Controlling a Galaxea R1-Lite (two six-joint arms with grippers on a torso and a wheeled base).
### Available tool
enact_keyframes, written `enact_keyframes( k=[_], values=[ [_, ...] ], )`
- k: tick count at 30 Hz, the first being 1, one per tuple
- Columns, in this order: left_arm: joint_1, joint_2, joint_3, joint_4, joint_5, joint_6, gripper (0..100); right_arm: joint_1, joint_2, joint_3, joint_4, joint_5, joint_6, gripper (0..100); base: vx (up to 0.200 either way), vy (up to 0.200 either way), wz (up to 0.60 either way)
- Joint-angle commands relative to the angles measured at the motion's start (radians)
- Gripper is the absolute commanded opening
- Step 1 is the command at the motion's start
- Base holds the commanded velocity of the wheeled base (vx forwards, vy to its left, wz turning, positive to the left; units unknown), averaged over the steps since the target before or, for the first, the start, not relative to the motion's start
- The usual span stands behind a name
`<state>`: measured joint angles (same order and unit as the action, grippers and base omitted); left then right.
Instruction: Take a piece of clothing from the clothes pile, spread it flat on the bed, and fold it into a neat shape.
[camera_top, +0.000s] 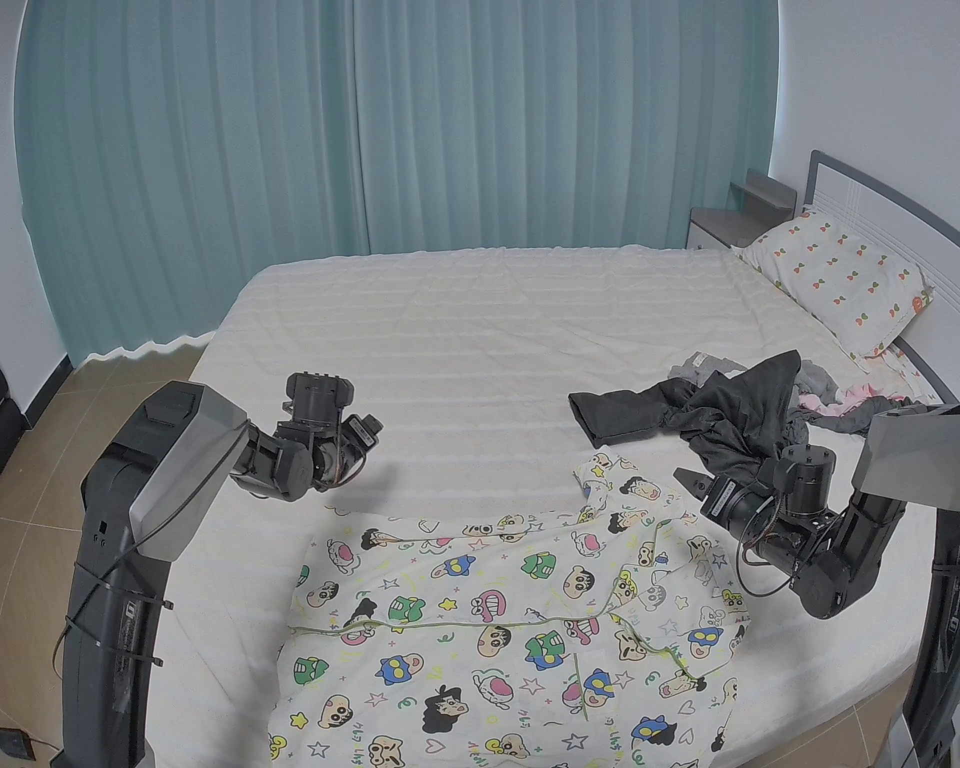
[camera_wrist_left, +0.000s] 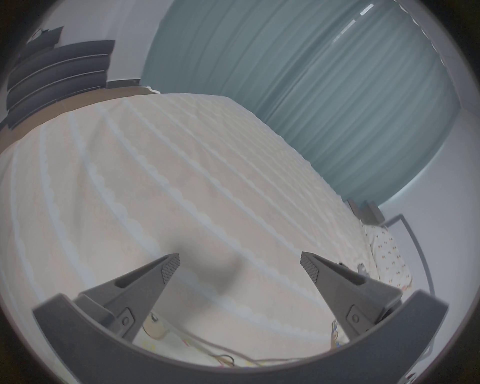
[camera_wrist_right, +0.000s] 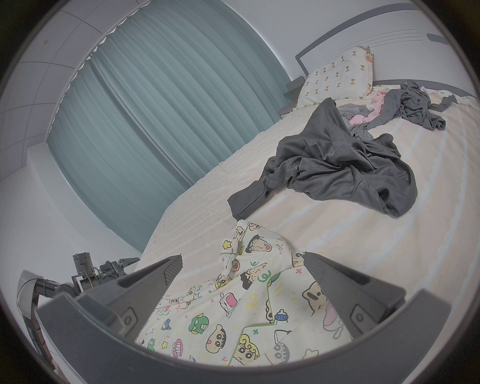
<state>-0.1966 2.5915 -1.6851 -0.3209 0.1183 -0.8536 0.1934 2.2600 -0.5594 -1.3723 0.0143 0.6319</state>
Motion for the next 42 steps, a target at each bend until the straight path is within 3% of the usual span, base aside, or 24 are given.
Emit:
enact_keyframes(
  k=[1, 5, 6, 8, 22, 27, 42],
  values=[
    [0.032, -0.063, 0.087, 0.054, -0.151, -0.018, 100, 0.001, 0.029, 0.029, -0.042, -0.002, 0.0, 100, 0.0, 0.0, 0.0],
    [0.071, -0.133, 0.177, 0.055, -0.339, 0.094, 100, 0.003, 0.03, 0.052, -0.067, -0.002, -0.003, 100, 0.0, 0.0, 0.0],
    [0.074, -0.133, 0.18, 0.057, -0.344, 0.108, 100, 0.004, 0.029, 0.053, -0.068, -0.002, -0.003, 100, 0.0, 0.0, 0.0],
    [0.105, -0.131, 0.209, 0.054, -0.35, 0.242, 100, 0.004, 0.027, 0.072, -0.08, 0.0, -0.003, 100, 0.0, 0.0, 0.0],
    [0.198, -0.079, 0.383, -0.141, -0.384, 0.599, 100, 0.038, 0.032, 0.119, -0.103, 0.0, 0.002, 100, 0.0, 0.0, 0.0],
    [0.194, -0.048, 0.406, -0.204, -0.404, 0.611, 100, 0.054, 0.029, 0.119, -0.103, -0.002, 0.002, 100, 0.0, 0.0, 0.0],
    [0.152, -0.017, 0.397, -0.205, -0.436, 0.611, 100, 0.067, 0.032, 0.115, -0.103, -0.002, 0.0, 100, 0.0, 0.0, 0.0]
  ],
)
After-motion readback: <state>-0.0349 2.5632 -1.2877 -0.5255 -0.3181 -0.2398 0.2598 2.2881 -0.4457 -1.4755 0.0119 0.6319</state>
